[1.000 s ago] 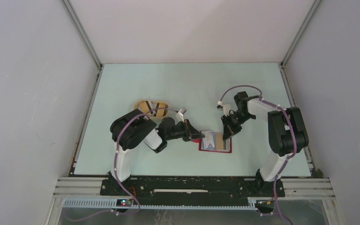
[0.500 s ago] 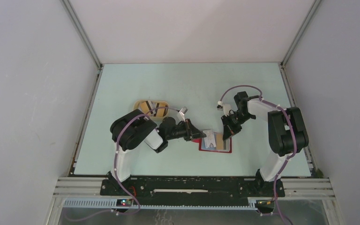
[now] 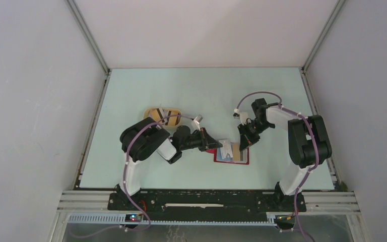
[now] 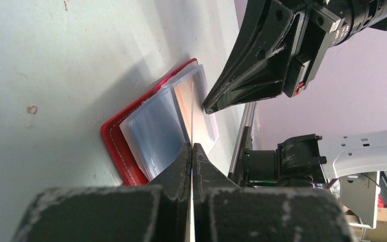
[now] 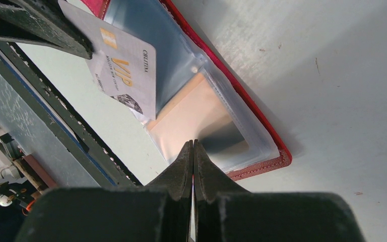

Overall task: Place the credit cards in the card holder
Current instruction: Insert the credit card into the card holder.

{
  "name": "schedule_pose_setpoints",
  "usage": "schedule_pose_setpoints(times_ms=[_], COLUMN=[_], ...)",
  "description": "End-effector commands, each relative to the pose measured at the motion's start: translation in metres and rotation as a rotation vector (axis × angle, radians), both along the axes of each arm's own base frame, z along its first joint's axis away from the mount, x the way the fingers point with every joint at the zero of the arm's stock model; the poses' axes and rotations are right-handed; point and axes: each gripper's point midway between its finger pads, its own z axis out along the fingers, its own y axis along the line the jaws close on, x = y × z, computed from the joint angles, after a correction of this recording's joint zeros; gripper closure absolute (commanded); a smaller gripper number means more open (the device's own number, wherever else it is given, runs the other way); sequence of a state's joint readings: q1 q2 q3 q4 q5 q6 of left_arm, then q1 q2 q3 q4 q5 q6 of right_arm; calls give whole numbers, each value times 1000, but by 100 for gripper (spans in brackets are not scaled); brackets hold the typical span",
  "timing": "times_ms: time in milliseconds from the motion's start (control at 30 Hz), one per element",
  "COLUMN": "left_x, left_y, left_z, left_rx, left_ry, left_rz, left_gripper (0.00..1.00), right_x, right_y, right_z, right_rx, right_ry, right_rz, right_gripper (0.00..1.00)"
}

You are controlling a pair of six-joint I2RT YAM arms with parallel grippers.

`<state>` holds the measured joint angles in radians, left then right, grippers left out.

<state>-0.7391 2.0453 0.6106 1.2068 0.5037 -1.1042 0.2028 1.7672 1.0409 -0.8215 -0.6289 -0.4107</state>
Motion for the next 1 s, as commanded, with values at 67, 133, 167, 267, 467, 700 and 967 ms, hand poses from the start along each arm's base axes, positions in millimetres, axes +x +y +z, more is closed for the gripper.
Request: schedule_pose_setpoints(times_ms=[67,133,167,267,467,700,967], left_x=[8,7,7,7,4,2,1], left_y=[-8,-8,-7,-3,-5,-13,-16], left_z=[0,-2,-4,-8,-12,-6,-4], left_rx=[14,31,42,87,122,106,105], left_ry=[-56,-61,-63,-70,-70,-81,-98], left_rz=[4,4,4,7,-10,-27,-31], left_gripper=[100,100,100,100,100,100,100], right_x=[9,9,9,10,10,10,10], right_y=[2,2,2,2,2,2,2], right_z=[9,9,9,10,11,12,12], right_rx=[10,10,10,11,13,15,17], right_ry=[-25,-24,-25,-29,-30,-31,-31], right_rz=[-13,-13,-13,-13,-13,-14,-14], right_gripper=[98,98,98,98,98,98,98])
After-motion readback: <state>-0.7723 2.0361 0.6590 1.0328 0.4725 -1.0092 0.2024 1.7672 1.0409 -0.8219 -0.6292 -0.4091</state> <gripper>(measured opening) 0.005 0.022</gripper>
